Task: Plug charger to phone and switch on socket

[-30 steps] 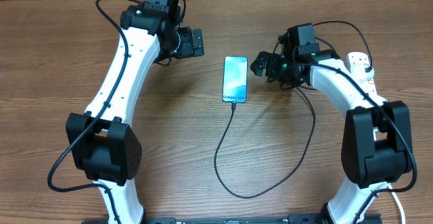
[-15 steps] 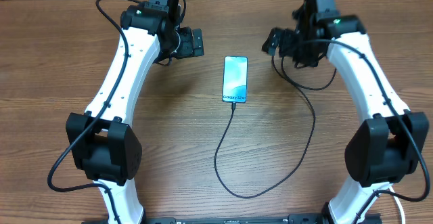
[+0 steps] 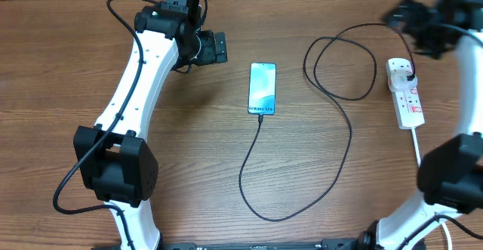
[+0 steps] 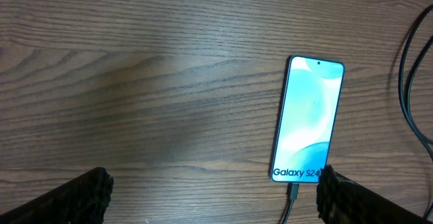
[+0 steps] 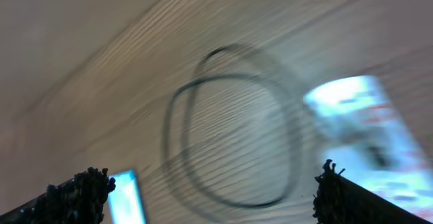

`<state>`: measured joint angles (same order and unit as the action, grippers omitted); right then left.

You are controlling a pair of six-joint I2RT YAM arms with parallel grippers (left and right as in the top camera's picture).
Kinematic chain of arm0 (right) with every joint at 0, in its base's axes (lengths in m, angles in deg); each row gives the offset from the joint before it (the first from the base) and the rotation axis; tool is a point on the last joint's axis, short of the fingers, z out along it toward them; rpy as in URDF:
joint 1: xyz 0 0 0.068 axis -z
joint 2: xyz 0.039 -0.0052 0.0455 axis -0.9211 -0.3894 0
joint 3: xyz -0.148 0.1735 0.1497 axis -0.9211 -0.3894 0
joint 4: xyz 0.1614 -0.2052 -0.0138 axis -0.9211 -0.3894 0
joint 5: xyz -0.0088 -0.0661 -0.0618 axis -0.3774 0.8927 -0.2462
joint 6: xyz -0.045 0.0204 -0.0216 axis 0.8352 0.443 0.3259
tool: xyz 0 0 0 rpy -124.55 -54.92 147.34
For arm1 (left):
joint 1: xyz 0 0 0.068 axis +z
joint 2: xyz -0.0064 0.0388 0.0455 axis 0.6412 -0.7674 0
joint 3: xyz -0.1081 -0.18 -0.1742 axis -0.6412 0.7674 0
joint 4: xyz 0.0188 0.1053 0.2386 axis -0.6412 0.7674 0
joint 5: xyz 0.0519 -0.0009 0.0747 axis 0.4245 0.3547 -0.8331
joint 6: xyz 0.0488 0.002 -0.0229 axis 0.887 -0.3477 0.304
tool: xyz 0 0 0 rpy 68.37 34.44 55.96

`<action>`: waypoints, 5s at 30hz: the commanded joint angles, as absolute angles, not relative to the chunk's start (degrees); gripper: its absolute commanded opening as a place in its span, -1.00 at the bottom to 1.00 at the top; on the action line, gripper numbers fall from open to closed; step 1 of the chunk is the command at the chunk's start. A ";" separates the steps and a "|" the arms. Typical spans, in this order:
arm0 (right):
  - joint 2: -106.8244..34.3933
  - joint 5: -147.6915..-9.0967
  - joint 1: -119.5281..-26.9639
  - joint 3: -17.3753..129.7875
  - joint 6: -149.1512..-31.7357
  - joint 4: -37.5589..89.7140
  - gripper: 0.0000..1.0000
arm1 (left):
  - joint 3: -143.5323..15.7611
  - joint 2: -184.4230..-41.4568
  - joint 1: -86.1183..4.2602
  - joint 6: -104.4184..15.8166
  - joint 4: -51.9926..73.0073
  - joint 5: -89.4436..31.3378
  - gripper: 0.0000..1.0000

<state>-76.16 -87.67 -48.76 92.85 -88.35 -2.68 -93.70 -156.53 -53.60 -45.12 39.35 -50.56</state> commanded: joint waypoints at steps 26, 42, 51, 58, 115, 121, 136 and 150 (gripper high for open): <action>-88.49 -85.99 -39.47 93.29 -77.55 -2.85 1.00 | -94.84 -155.16 -53.40 -43.83 39.48 -51.33 1.00; -88.99 -88.50 -38.83 90.62 -68.13 -9.74 1.00 | -94.84 -155.16 -53.40 -43.83 39.48 -51.33 1.00; -89.01 -88.48 -38.83 86.38 -67.28 -6.24 1.00 | -94.84 -155.16 -53.40 -43.83 39.48 -51.33 0.99; -89.01 -88.70 -38.83 84.46 -67.30 -2.68 0.99 | -94.84 -155.16 -53.40 -43.83 39.48 -51.33 1.00; -89.03 -96.39 -39.49 75.32 -67.49 4.52 1.00 | -94.84 -155.16 -53.40 -43.83 39.48 -51.33 0.99; -89.03 -96.66 -39.62 75.32 -67.69 3.90 1.00 | -94.84 -155.16 -53.40 -43.83 39.48 -51.33 1.00; -89.03 -97.03 -42.83 75.32 -67.69 5.26 0.99 | -94.84 -155.16 -53.40 -43.83 39.48 -51.33 1.00; -89.03 -95.41 -42.96 75.32 -67.71 4.36 1.00 | -94.84 -155.16 -53.40 -43.83 39.48 -51.33 1.00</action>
